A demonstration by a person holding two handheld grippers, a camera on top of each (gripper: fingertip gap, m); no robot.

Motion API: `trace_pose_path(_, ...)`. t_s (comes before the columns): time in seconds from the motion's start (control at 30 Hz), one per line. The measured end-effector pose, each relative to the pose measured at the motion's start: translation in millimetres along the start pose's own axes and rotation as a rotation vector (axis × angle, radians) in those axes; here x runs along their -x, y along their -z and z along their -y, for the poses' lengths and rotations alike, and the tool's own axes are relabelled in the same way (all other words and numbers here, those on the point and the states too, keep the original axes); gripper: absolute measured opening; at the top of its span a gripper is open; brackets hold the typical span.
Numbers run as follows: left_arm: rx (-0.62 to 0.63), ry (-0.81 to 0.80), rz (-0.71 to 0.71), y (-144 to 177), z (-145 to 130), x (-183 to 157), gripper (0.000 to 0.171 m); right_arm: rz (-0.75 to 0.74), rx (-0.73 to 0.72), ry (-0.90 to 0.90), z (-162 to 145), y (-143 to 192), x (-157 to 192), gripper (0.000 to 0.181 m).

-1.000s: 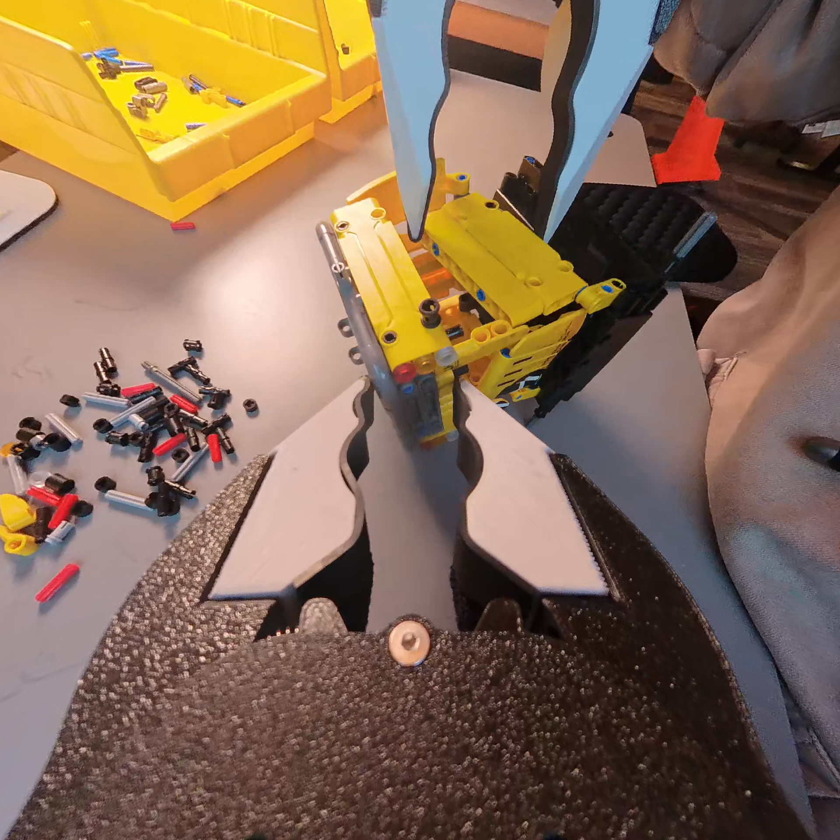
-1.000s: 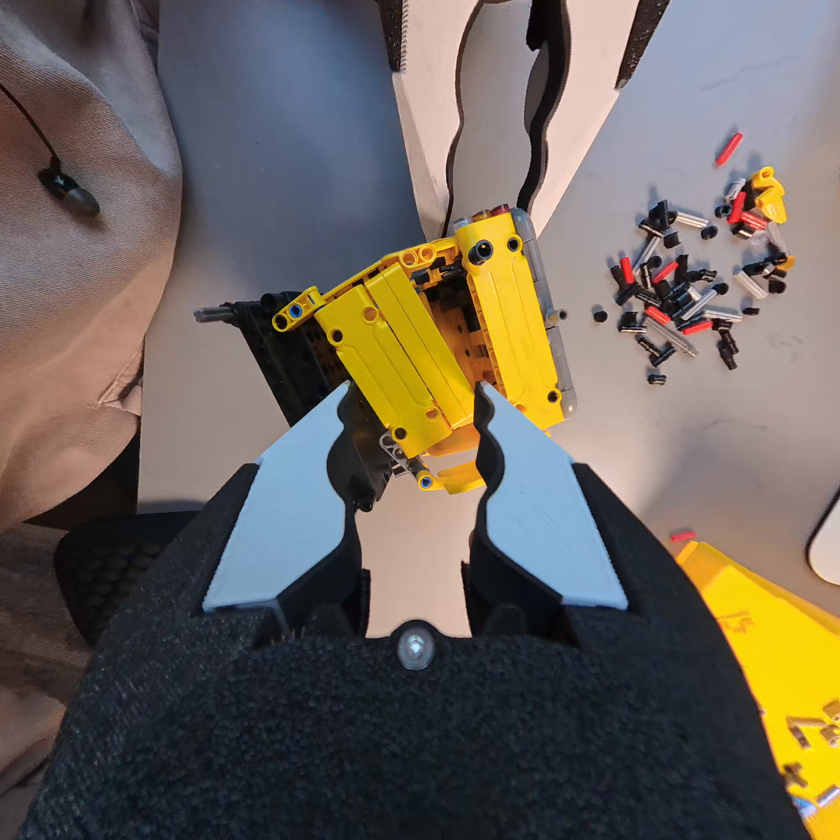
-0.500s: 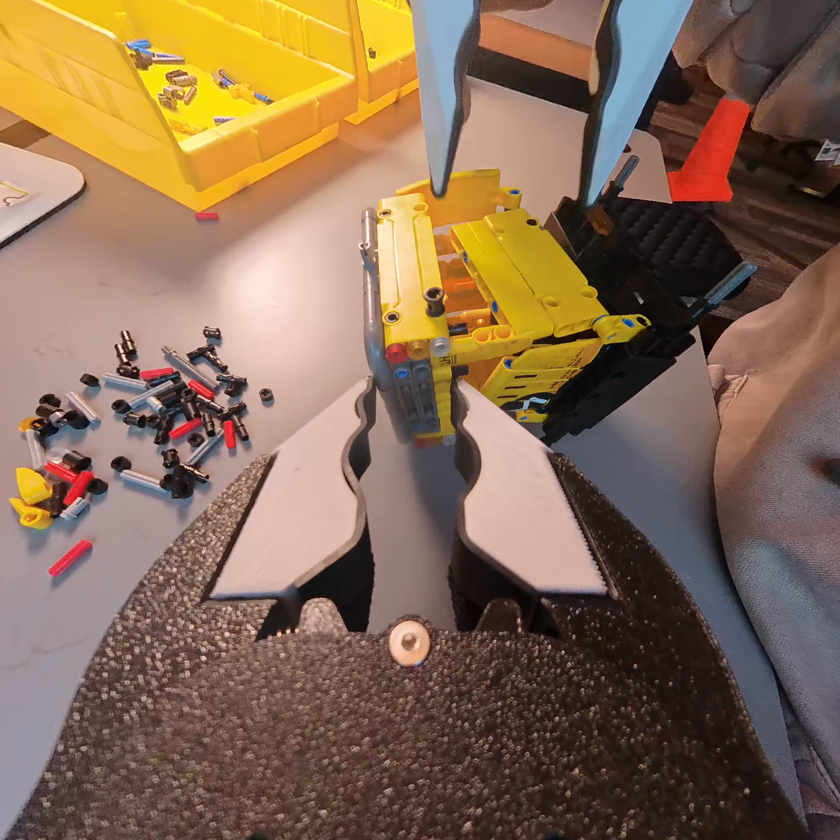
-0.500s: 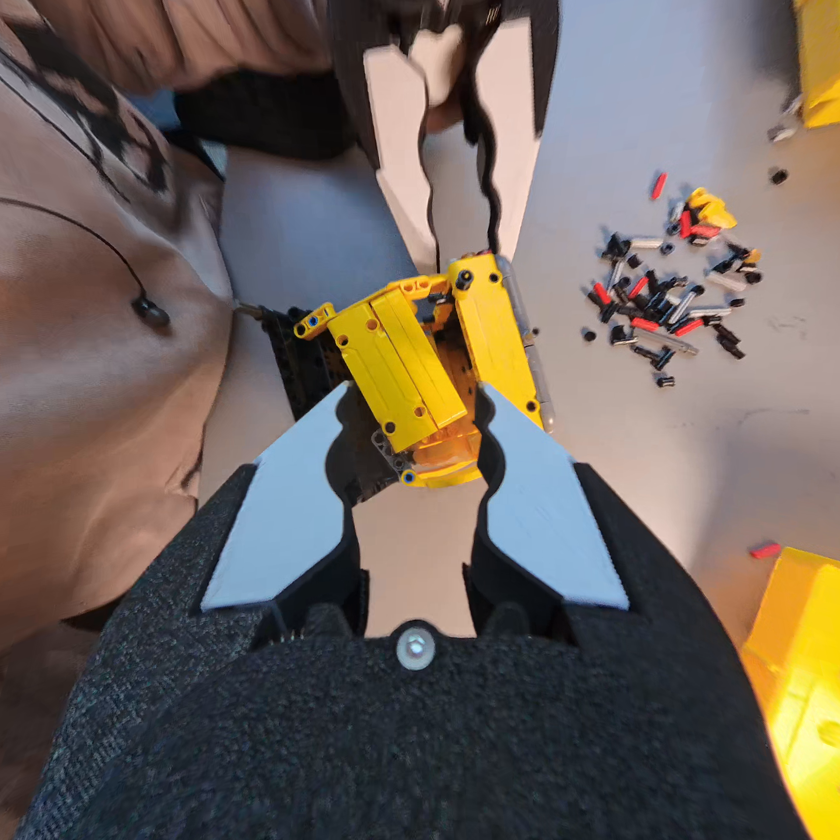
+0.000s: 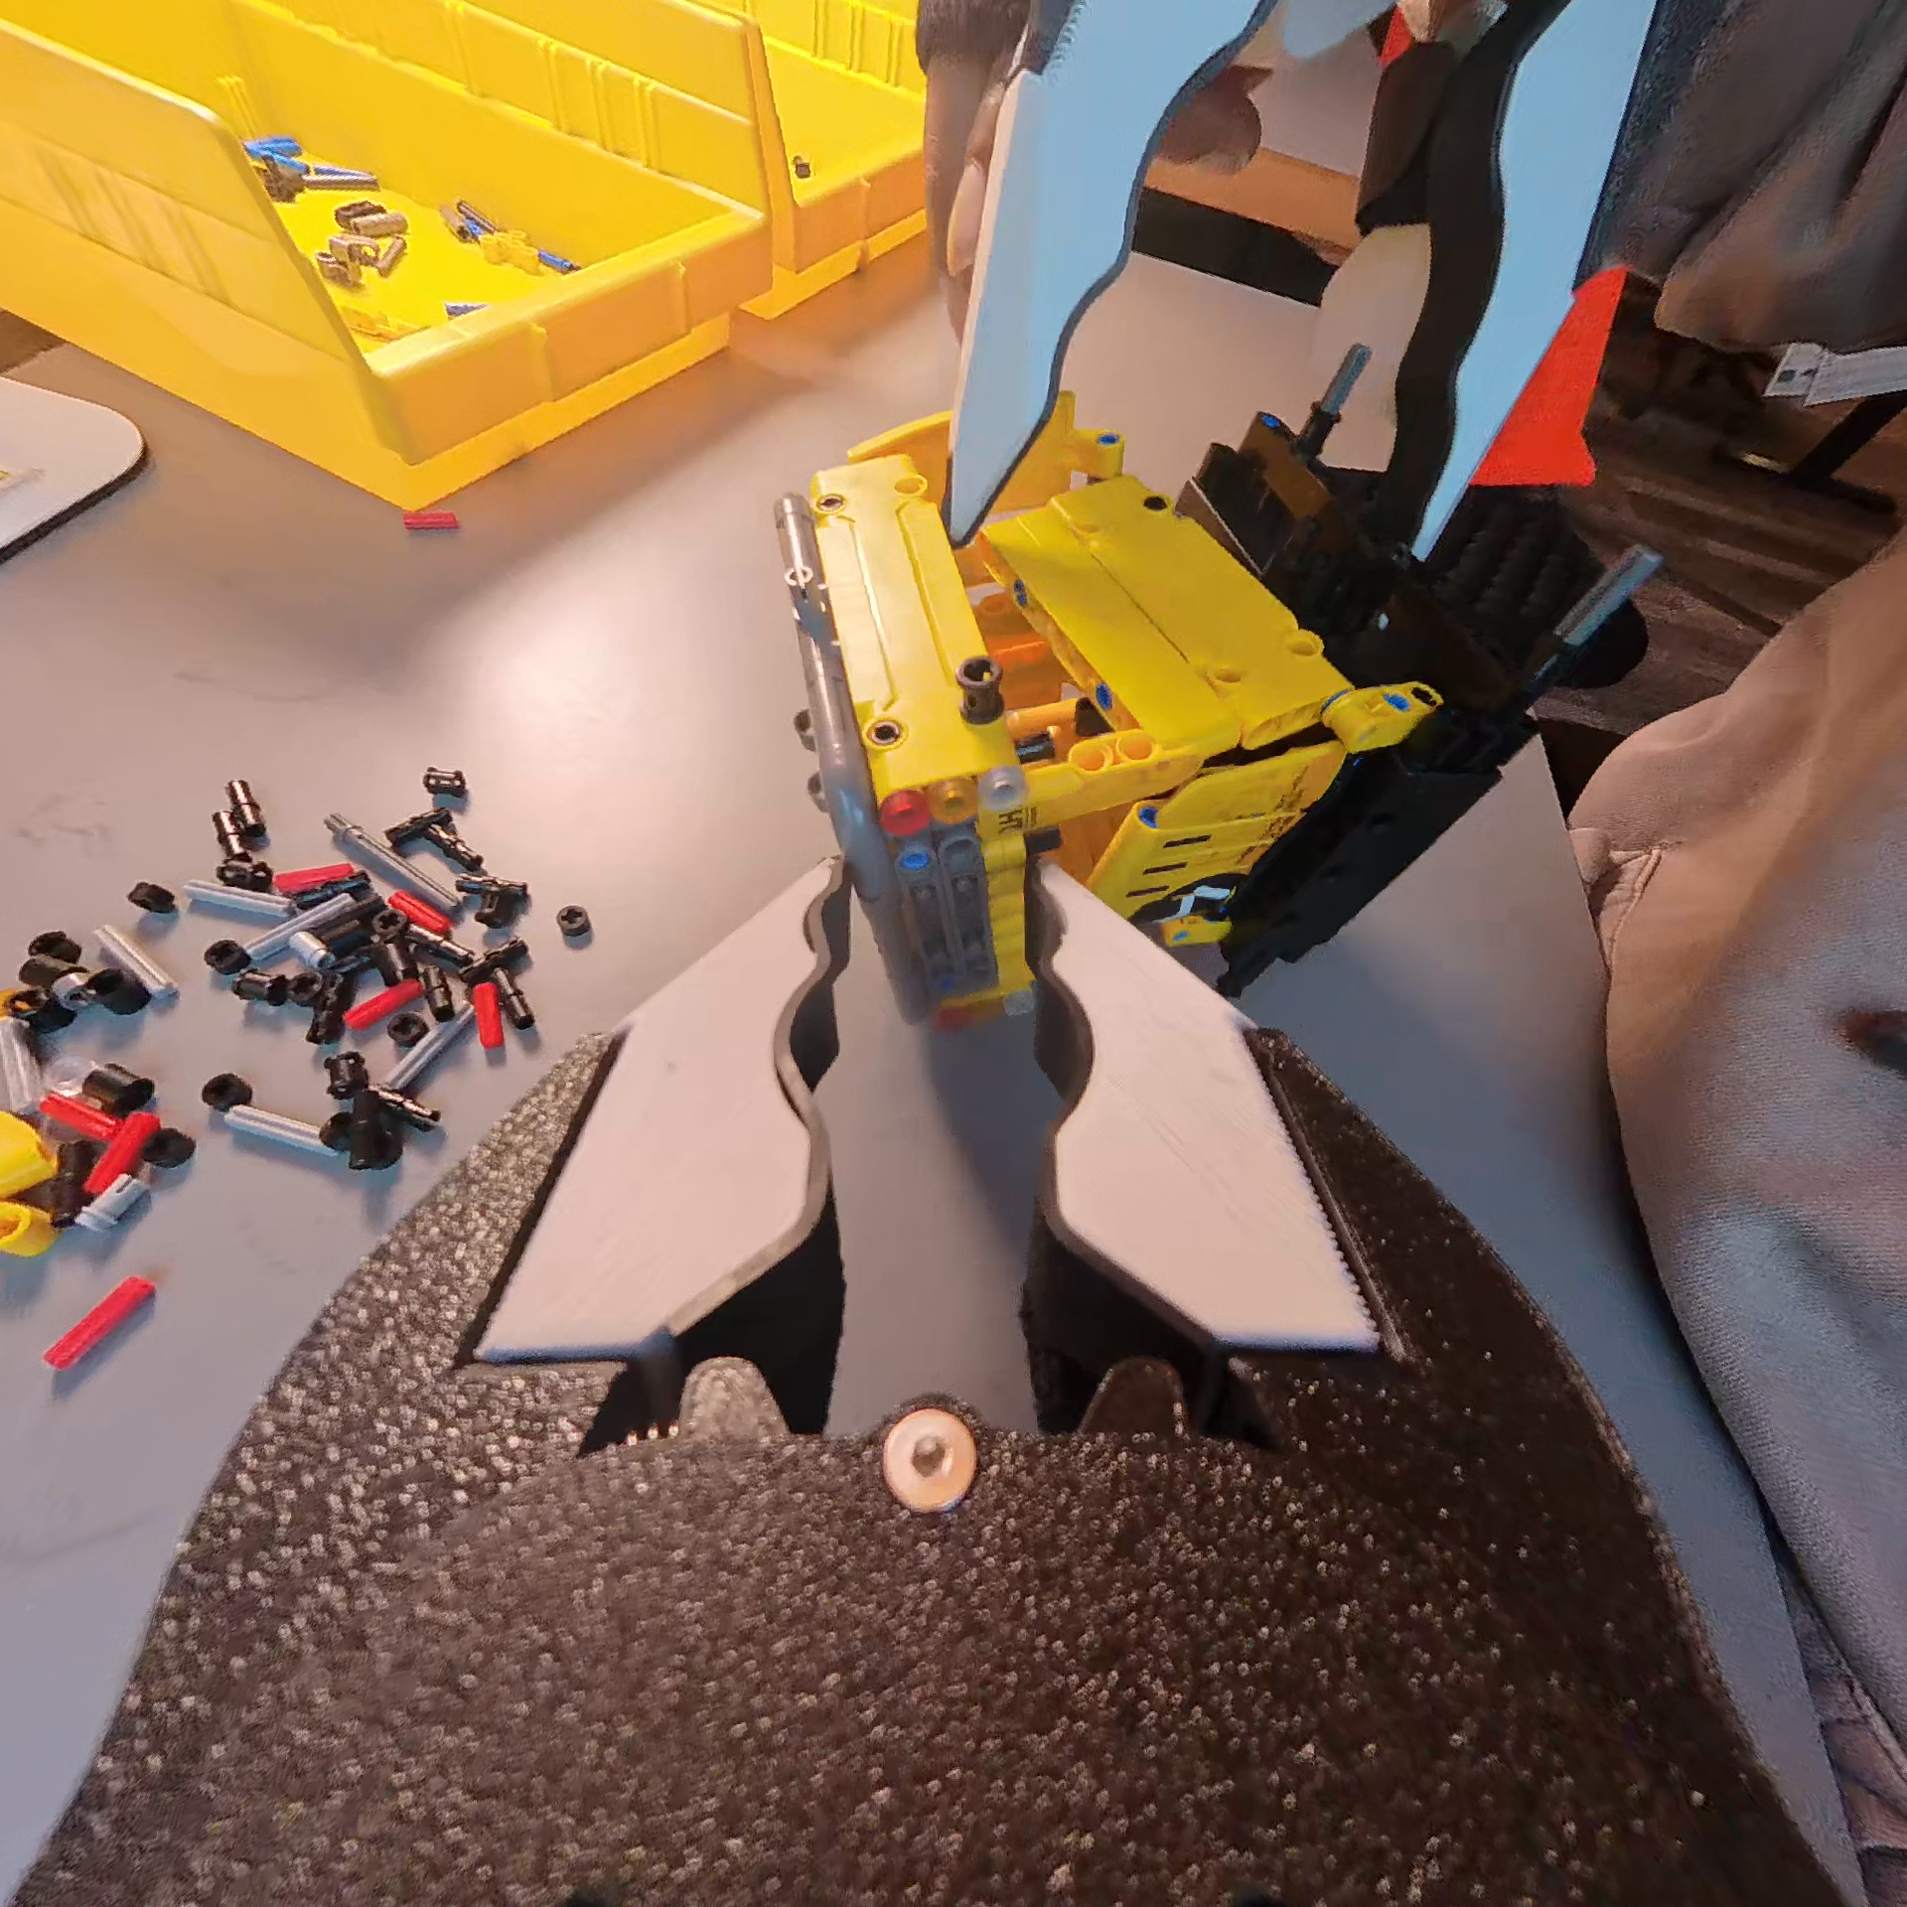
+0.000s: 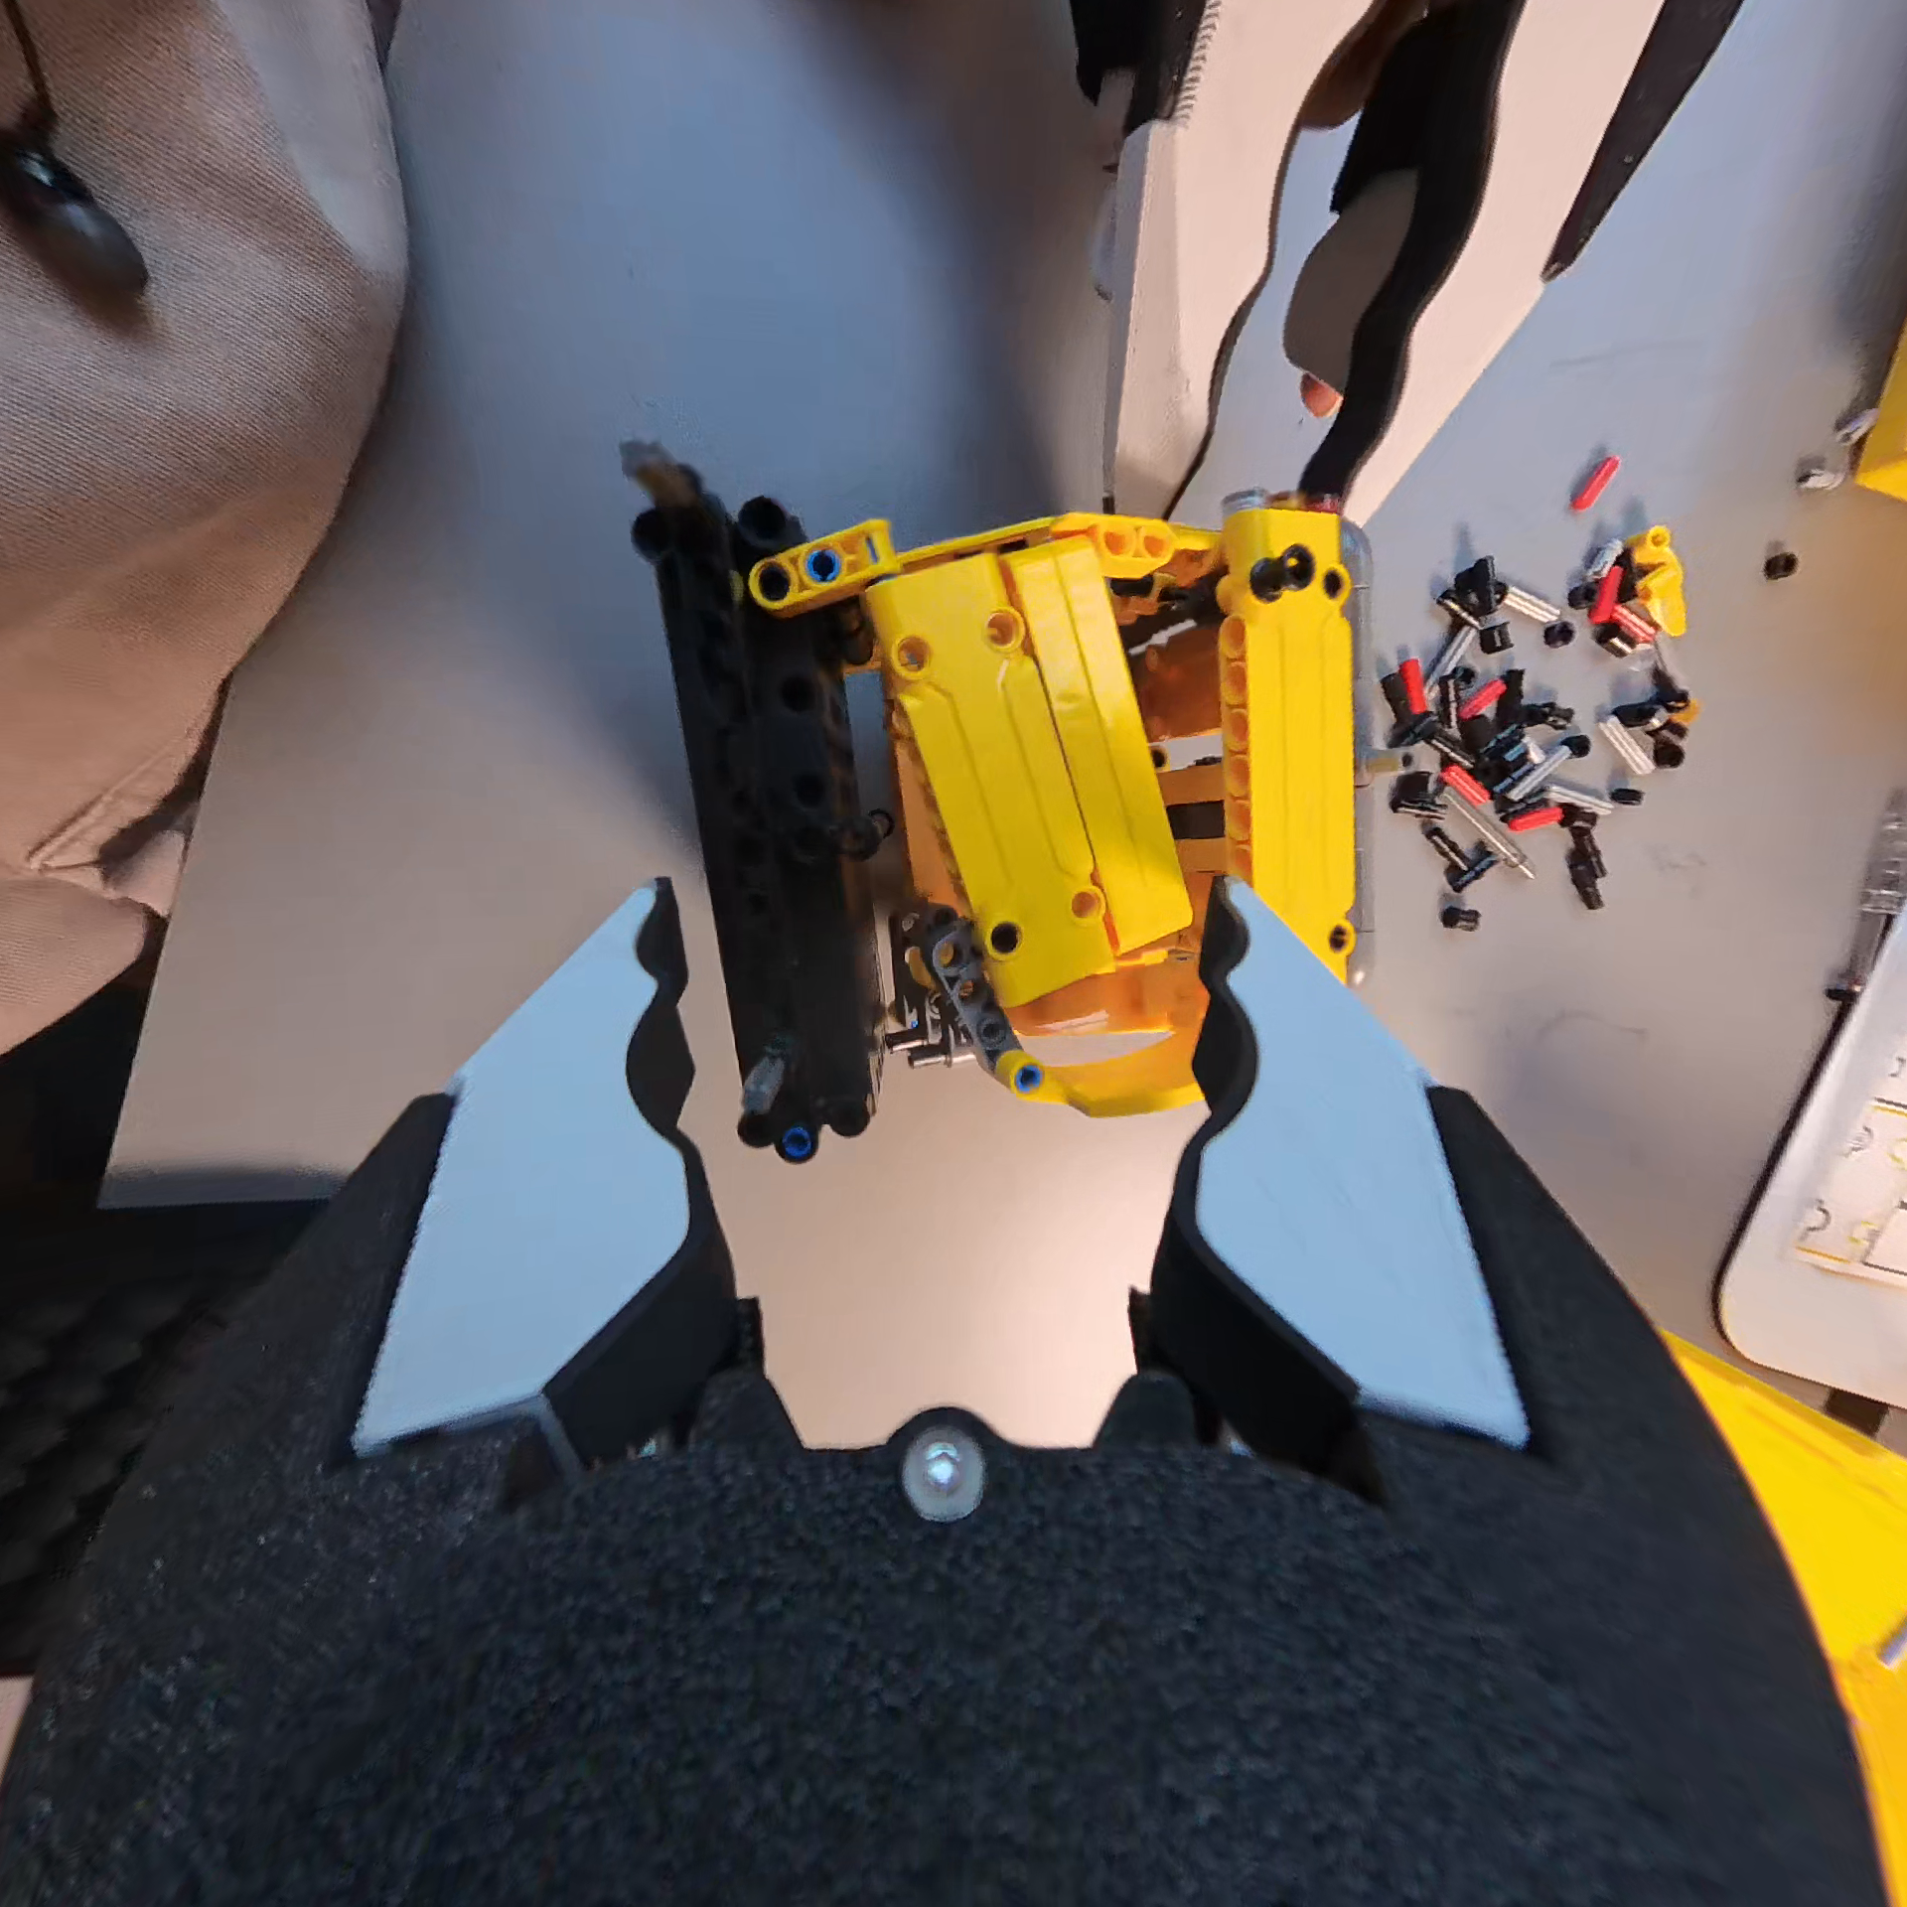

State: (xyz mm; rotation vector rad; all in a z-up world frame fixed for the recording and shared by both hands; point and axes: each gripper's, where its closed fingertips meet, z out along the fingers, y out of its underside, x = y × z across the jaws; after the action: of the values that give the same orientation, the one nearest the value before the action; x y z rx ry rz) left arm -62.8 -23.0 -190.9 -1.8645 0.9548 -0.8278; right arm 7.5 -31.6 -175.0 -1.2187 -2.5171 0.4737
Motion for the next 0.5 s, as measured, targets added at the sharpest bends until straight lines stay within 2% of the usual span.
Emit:
trace_pose_path(0.07,0.001,0.000,-0.007,-0.7,0.3,-2.0,0.032,0.016,0.028,0.007,-2.7,-0.7,-1.1,0.090)
trace_pose_path(0.33,0.013,0.007,-0.001,0.4,-0.6,0.0,0.031,0.048,0.014,-0.022,-3.2,-2.1,0.7,0.085)
trace_pose_path(0.5,0.029,-0.034,0.022,4.7,-1.8,0.4,0.014,0.015,0.026,-0.062,-9.9,2.4,-5.2,0.075)
